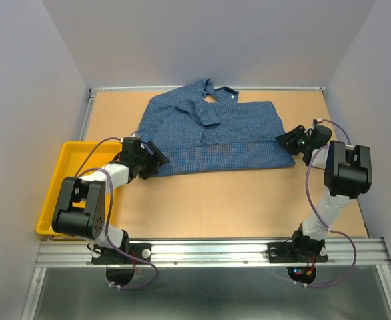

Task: Fold and stack the long sleeve shirts
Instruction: Fold the shirt

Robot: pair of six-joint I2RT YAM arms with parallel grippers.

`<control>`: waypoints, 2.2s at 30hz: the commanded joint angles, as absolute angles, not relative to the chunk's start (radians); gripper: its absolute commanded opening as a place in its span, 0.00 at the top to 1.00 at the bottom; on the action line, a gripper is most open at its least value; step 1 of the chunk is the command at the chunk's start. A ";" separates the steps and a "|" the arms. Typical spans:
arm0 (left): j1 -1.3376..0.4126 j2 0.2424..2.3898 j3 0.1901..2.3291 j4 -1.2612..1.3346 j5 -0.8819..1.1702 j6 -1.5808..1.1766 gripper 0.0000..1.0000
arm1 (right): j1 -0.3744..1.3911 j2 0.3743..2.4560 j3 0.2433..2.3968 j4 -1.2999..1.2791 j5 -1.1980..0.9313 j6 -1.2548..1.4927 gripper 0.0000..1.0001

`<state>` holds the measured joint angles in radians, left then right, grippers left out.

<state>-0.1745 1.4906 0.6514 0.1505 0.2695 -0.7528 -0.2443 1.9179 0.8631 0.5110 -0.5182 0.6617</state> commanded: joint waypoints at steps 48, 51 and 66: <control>-0.184 1.285 0.819 -0.179 0.124 -0.499 0.01 | 0.334 2.286 1.601 0.233 -0.169 1.103 0.34; -0.184 1.289 0.813 -0.178 0.127 -0.497 0.01 | 0.334 2.298 1.614 0.241 -0.166 1.101 0.40; -0.184 1.258 0.784 -0.175 0.127 -0.503 0.01 | 0.337 2.243 1.687 0.261 -0.297 0.812 0.90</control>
